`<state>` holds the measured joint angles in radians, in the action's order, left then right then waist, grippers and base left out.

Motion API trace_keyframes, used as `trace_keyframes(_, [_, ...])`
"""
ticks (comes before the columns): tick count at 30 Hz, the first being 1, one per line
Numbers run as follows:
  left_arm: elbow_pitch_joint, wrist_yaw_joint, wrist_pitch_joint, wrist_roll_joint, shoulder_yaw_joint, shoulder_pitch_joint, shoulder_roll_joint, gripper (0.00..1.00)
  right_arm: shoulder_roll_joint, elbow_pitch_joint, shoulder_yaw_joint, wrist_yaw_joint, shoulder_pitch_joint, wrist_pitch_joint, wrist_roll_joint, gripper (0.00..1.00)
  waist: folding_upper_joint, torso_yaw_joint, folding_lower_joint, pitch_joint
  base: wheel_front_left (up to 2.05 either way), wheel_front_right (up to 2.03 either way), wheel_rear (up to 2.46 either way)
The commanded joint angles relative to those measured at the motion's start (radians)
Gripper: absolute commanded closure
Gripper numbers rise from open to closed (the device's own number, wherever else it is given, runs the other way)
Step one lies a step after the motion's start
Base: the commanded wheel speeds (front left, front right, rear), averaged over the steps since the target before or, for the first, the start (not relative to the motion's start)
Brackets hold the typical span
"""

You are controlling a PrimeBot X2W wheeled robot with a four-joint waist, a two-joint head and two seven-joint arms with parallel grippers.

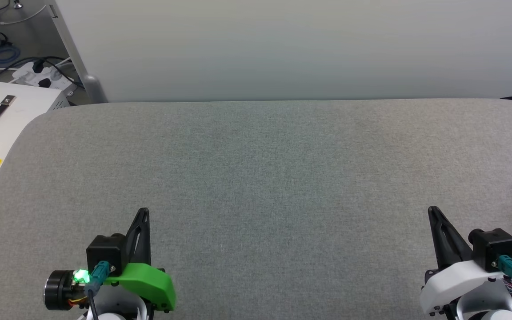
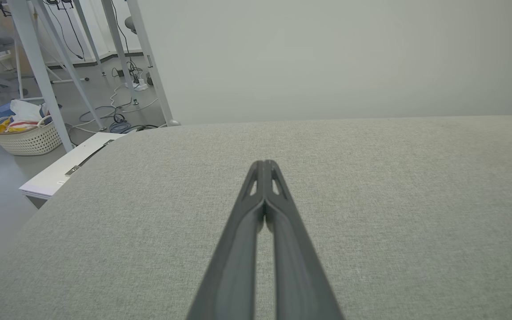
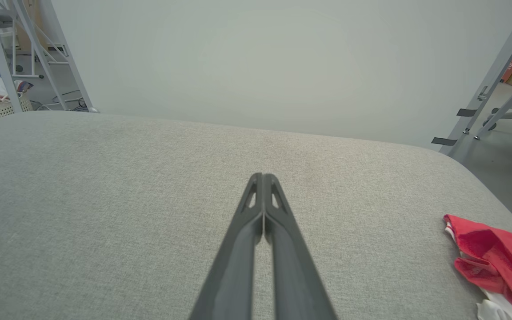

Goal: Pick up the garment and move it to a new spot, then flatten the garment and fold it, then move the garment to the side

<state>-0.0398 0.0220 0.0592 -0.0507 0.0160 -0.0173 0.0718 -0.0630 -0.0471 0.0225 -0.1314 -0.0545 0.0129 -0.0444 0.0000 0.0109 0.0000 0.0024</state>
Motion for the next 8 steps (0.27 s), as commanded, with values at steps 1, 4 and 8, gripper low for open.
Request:
trace_keyframes(1, [0.008,-0.007,-0.007,0.011,-0.005,0.013,-0.005,1.00,0.003,0.007,-0.004,0.001,0.019,-0.002,0.010,1.00,0.0000,-0.001,0.0000,0.000,0.00,0.00,0.00])
trace_keyframes(4, [0.012,-0.009,-0.013,0.016,-0.006,0.014,-0.007,1.00,0.004,0.012,-0.006,0.001,0.023,-0.003,0.014,1.00,0.0000,-0.002,0.0000,0.000,0.00,0.00,0.00])
trace_keyframes(8, [0.017,-0.011,-0.021,0.022,-0.008,0.015,-0.009,1.00,0.006,0.018,-0.009,0.001,0.029,-0.005,0.019,1.00,0.0000,-0.003,0.0000,-0.001,0.00,0.00,0.00])
